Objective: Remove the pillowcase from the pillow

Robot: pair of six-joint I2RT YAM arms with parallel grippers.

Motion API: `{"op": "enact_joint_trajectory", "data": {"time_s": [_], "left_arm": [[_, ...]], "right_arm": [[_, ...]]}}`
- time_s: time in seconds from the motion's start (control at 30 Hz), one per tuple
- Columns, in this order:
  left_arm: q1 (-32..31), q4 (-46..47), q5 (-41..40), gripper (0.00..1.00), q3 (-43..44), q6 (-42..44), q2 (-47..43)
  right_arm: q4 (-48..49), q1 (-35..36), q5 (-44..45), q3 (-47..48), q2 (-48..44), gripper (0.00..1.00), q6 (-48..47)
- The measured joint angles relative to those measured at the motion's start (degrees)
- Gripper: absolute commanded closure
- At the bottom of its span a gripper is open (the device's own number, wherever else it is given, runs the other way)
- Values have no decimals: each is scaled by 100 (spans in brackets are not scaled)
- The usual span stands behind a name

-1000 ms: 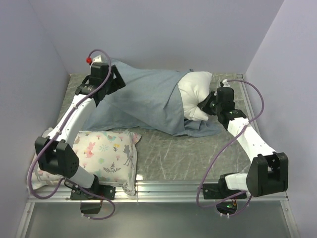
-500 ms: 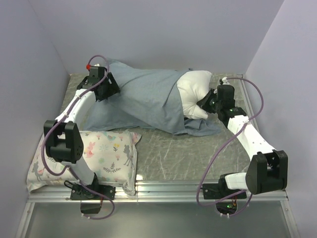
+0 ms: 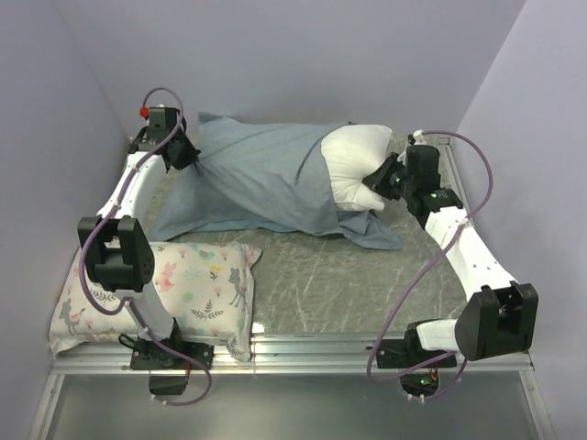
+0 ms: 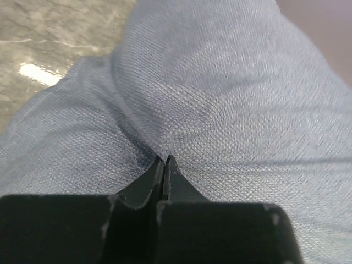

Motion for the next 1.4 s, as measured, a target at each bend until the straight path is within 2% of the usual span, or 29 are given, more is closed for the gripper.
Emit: {"op": "enact_joint_trajectory", "data": {"time_s": [0.33, 0.8, 0.93, 1.03, 1.07, 1.13, 1.17, 1.27, 1.4], "left_arm": [[868, -105, -293, 100, 122, -498, 2], [1123, -341, -267, 100, 188, -903, -2], [1244, -323, 35, 99, 188, -938, 17], [1272, -221, 299, 87, 188, -772, 42], [1266, -190, 304, 72, 210, -664, 68], [1246, -122, 262, 52, 358, -402, 157], [1237, -81, 240, 37, 424, -302, 186], [1069, -9, 221, 22, 498, -26, 162], [310, 4, 201, 18, 332, 267, -140]], "right_arm": [[-693, -656, -463, 754, -136, 100, -2], [-1582, -1532, -1281, 1510, -420, 100, 57], [-1685, -1620, -1458, 1510, -479, 100, 138], [-1670, -1611, -1475, 1510, -483, 100, 192], [-1663, -1578, -1399, 1510, -485, 100, 192], [-1639, -1491, -1097, 1510, -509, 100, 173], [-1633, -1451, -909, 1510, -535, 100, 162], [-1631, -1283, -354, 1510, -623, 100, 70], [-1600, -1012, 216, 1510, -640, 100, -42]]}}
